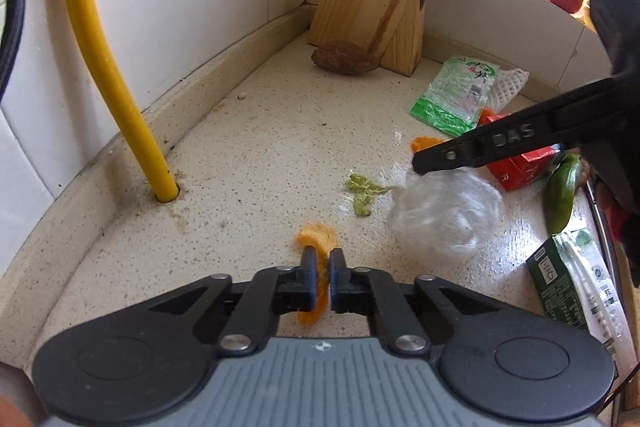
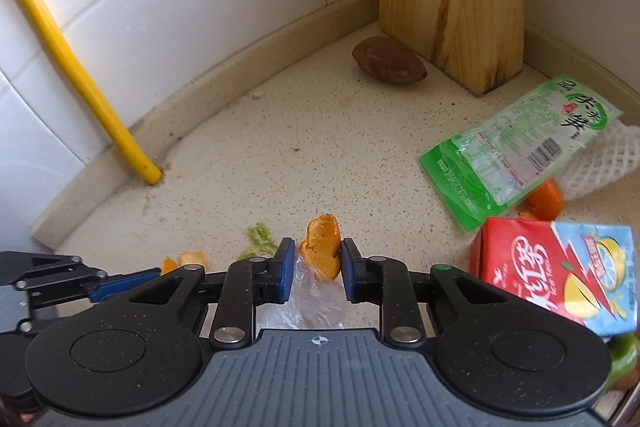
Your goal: Collect trash
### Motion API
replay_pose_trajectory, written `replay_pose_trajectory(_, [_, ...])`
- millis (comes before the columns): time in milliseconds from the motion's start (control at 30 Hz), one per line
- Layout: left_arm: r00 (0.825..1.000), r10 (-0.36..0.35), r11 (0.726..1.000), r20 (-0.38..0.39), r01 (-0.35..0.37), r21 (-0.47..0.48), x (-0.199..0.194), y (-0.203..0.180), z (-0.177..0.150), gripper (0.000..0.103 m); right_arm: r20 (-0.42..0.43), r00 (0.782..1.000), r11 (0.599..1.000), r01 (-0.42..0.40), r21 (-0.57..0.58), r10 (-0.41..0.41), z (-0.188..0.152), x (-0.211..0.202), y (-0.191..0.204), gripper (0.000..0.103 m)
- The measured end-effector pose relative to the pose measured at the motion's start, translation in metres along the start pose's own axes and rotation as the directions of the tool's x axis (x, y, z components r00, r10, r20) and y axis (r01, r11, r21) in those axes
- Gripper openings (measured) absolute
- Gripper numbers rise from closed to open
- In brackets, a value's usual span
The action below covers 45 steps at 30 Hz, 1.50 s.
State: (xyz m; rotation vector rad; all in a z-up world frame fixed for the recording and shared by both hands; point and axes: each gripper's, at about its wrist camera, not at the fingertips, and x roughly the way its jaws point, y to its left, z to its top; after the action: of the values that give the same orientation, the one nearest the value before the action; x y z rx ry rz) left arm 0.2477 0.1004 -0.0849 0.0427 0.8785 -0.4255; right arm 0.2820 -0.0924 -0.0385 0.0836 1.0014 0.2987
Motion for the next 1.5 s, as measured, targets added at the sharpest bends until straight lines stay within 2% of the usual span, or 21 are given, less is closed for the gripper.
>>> replay_pose_trajectory(300, [1.0,-0.028,0.999,0.01,0.029,-0.037,-0.016,0.006,-0.001,0.002,0.093,0.993,0.995,-0.083,0.062,0.077,-0.001,-0.045,-0.007,0.031])
replay_pose_trajectory(433, [0.999,-0.037,0.998,0.035,0.039,-0.054,-0.024,0.007,0.001,0.002,0.128,0.988,0.993,-0.09,0.073,0.08,-0.002,-0.057,-0.01,0.031])
replay_pose_trajectory(767, [0.997,-0.071,0.995,0.034,0.073,-0.064,-0.032,0.002,-0.006,0.002,0.065,0.996,0.994,-0.074,0.086,0.068,-0.027,-0.042,-0.006,0.031])
replay_pose_trajectory(900, [0.997,-0.075,0.994,0.01,0.076,-0.075,-0.027,0.003,-0.013,0.002,0.01,0.999,0.997,-0.051,0.057,0.05,-0.031,-0.023,0.001,0.046])
replay_pose_trajectory(967, [0.997,-0.076,0.994,0.0,0.075,-0.082,-0.025,0.004,-0.018,0.002,-0.014,0.999,0.997,-0.038,0.064,0.039,-0.031,-0.016,0.0,0.065])
replay_pose_trajectory(1033, [0.997,-0.079,0.993,-0.009,0.077,-0.093,-0.024,0.005,-0.022,0.002,-0.024,0.999,0.997,-0.035,0.07,0.037,-0.031,-0.014,-0.003,0.068])
replay_pose_trajectory(1133, [0.997,-0.077,0.992,-0.021,0.075,-0.097,-0.019,0.005,-0.026,0.003,-0.024,1.0,0.998,-0.007,0.063,0.009,-0.028,-0.012,-0.005,0.068])
replay_pose_trajectory(1200, [0.997,-0.068,0.994,-0.032,0.065,-0.088,-0.015,0.003,-0.028,0.003,-0.028,1.0,0.999,0.011,0.045,-0.01,-0.027,-0.011,-0.003,0.062])
replay_pose_trajectory(1267, [0.998,-0.061,0.996,-0.034,0.058,-0.072,-0.012,0.0,-0.03,0.004,-0.04,0.999,1.0,0.015,0.022,-0.014,-0.028,-0.01,0.001,0.038])
replay_pose_trajectory(1333, [0.998,-0.048,0.998,-0.028,0.047,-0.05,-0.013,-0.004,-0.032,0.004,-0.058,0.998,1.0,0.01,-0.013,-0.011,-0.032,-0.01,0.007,0.032])
replay_pose_trajectory(1400, [0.999,-0.041,0.998,-0.028,0.04,-0.038,-0.013,-0.006,-0.033,0.004,-0.058,0.998,0.999,0.012,-0.037,-0.014,-0.034,-0.01,0.012,0.029])
replay_pose_trajectory(1500, [0.999,-0.043,0.997,-0.027,0.042,-0.058,-0.015,-0.002,-0.031,0.004,-0.043,0.999,1.0,-0.014,-0.003,0.014,-0.03,-0.012,0.009,0.025])
